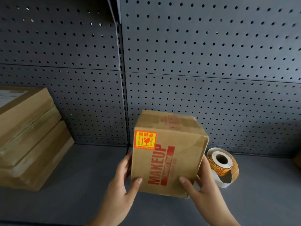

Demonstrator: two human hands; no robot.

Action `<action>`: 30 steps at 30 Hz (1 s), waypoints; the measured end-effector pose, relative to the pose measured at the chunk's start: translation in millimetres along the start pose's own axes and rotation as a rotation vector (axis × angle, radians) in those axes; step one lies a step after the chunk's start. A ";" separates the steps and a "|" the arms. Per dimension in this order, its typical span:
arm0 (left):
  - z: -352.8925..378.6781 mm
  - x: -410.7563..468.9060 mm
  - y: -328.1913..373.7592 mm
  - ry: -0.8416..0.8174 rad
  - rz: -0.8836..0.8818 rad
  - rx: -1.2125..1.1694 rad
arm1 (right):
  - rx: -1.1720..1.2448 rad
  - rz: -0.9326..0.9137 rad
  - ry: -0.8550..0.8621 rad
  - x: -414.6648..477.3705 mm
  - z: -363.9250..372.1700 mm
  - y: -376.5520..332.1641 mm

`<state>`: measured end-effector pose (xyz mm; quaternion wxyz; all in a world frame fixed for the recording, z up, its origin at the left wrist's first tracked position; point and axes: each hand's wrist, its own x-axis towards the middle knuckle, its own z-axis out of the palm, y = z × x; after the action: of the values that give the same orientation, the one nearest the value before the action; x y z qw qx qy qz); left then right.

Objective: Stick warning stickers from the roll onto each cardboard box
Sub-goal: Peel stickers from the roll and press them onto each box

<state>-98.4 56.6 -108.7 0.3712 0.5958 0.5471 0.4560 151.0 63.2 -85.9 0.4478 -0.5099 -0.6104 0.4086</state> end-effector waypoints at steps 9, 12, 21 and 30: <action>26.0 -5.4 -33.1 0.121 -0.093 0.052 | -0.140 -0.113 0.000 -15.3 12.4 51.1; 30.3 -12.2 -33.1 0.215 -0.078 0.007 | -0.021 -0.116 -0.024 -17.6 -0.8 52.6; 53.3 -54.1 -19.9 0.286 0.154 -0.025 | 0.283 0.141 0.192 38.0 -34.1 6.8; 62.2 -38.5 -7.5 0.067 0.147 -0.085 | 0.243 0.147 0.186 19.4 -13.7 -1.1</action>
<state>-41.1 23.0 -140.2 0.3434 0.6024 0.4940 0.5245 162.4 82.8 -78.7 0.5296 -0.5308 -0.4737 0.4619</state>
